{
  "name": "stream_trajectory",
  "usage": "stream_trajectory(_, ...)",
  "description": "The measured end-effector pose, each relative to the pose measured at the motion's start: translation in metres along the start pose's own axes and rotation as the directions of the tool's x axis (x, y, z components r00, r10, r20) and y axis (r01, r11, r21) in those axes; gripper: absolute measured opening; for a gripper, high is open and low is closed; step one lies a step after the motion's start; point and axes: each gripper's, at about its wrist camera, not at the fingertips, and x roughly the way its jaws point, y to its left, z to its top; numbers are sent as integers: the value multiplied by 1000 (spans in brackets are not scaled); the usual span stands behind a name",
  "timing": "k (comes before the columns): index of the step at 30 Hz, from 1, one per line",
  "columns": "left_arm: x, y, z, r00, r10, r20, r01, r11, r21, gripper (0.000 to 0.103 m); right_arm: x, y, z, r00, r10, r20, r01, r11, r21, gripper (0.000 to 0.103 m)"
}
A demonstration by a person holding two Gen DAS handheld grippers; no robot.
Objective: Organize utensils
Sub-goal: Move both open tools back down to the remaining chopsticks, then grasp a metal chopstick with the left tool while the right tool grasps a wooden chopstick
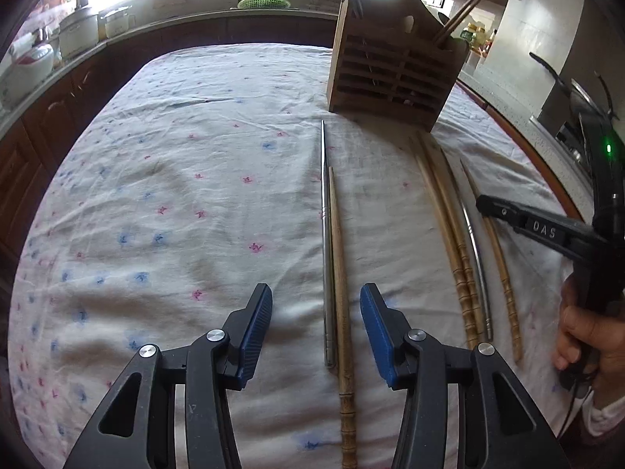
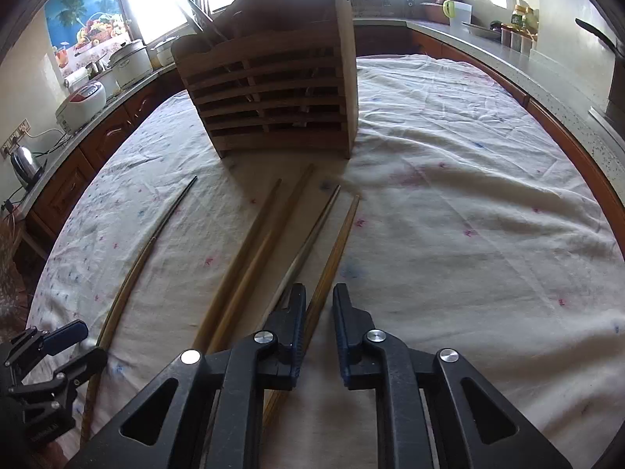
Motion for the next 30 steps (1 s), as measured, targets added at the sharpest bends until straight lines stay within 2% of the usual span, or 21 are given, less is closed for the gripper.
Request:
stream_trajectory(4, 1, 5, 23, 1000, -12, 29, 12, 1000, 6, 47, -8, -19, -5, 1000, 26, 0, -26, 998, 54, 14)
stream_trajectory(5, 3, 4, 30, 999, -14, 38, 14, 1000, 12, 47, -10, -23, -6, 1000, 31, 3, -31, 997, 74, 20)
stream_trajectory(9, 21, -4, 61, 999, 1, 48, -3, 999, 50, 47, -14, -33, 0, 999, 29, 25, -32, 992, 122, 20)
stream_trajectory(15, 74, -10, 103, 999, 30, 13, -31, 996, 88, 47, 6, -38, 16, 1000, 18, 11, -19, 988, 156, 20)
stream_trajectory(17, 97, -12, 115, 999, 45, -19, -43, 994, 97, 47, 12, -34, 23, 1000, 2, 12, -4, 990, 140, 20)
stream_trajectory(19, 115, -12, 123, 998, 37, -52, -32, 995, 97, 37, 18, -29, 29, 1000, -4, 9, 3, 992, 124, 20)
stream_trajectory(21, 124, -18, 126, 997, 70, -31, -66, 989, 132, 35, 23, -25, 34, 1000, -3, 7, 2, 994, 112, 20)
stream_trajectory(23, 130, -23, 128, 996, 84, -18, -80, 984, 158, 28, 27, -22, 38, 1000, -9, 7, 8, 995, 95, 21)
stream_trajectory(25, 132, -24, 128, 997, 73, -12, -70, 984, 165, 12, 28, -20, 39, 1000, -22, 10, 22, 996, 83, 16)
stream_trajectory(27, 132, -22, 129, 998, 57, -24, -52, 985, 162, 4, 28, -21, 39, 999, -31, 12, 30, 996, 79, 10)
stream_trajectory(30, 120, -16, 126, 999, 29, -14, -27, 991, 132, 3, 26, -28, 39, 1000, 18, 9, -19, 993, 119, 6)
